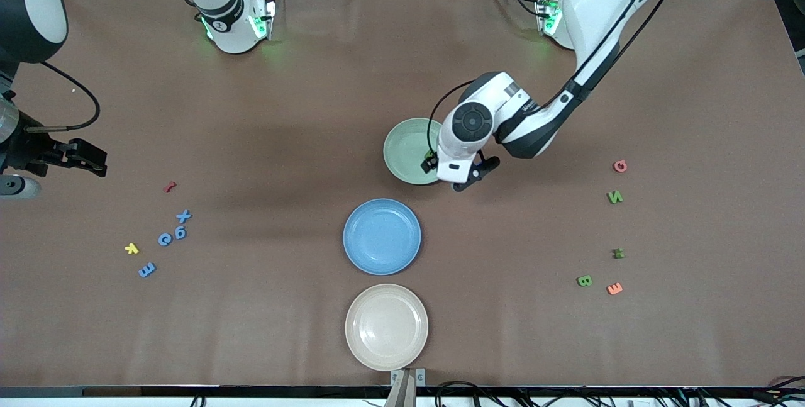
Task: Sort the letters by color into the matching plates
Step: 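Open the left gripper to drop the letter on the plate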
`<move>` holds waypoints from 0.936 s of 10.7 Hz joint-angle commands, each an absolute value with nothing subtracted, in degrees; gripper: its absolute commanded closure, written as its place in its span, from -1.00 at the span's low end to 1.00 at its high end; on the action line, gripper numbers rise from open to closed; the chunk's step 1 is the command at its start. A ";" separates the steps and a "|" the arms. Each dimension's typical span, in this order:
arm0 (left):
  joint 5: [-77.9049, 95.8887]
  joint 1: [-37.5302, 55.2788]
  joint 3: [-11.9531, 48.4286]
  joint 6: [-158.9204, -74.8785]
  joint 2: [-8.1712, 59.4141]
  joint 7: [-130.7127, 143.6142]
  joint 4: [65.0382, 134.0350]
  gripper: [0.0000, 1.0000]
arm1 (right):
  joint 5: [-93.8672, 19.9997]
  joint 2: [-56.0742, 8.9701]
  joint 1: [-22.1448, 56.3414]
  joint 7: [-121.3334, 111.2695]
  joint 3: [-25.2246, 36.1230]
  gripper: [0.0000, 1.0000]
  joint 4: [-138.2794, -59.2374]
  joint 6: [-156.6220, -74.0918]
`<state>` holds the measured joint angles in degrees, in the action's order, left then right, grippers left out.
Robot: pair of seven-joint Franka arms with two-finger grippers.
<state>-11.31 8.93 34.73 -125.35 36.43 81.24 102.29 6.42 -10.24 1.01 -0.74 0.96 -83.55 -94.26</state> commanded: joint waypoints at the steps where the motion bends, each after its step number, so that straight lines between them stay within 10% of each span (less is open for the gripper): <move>1: -16.84 4.50 33.66 -124.90 35.42 76.67 102.04 -1.00 | 5.98 -10.20 0.44 -0.26 0.44 -1.00 -84.02 -94.75; 10: -26.19 -16.69 30.51 -124.80 36.47 41.00 96.34 -1.00 | 5.89 -10.20 0.44 -0.18 0.44 -1.00 -85.51 -97.02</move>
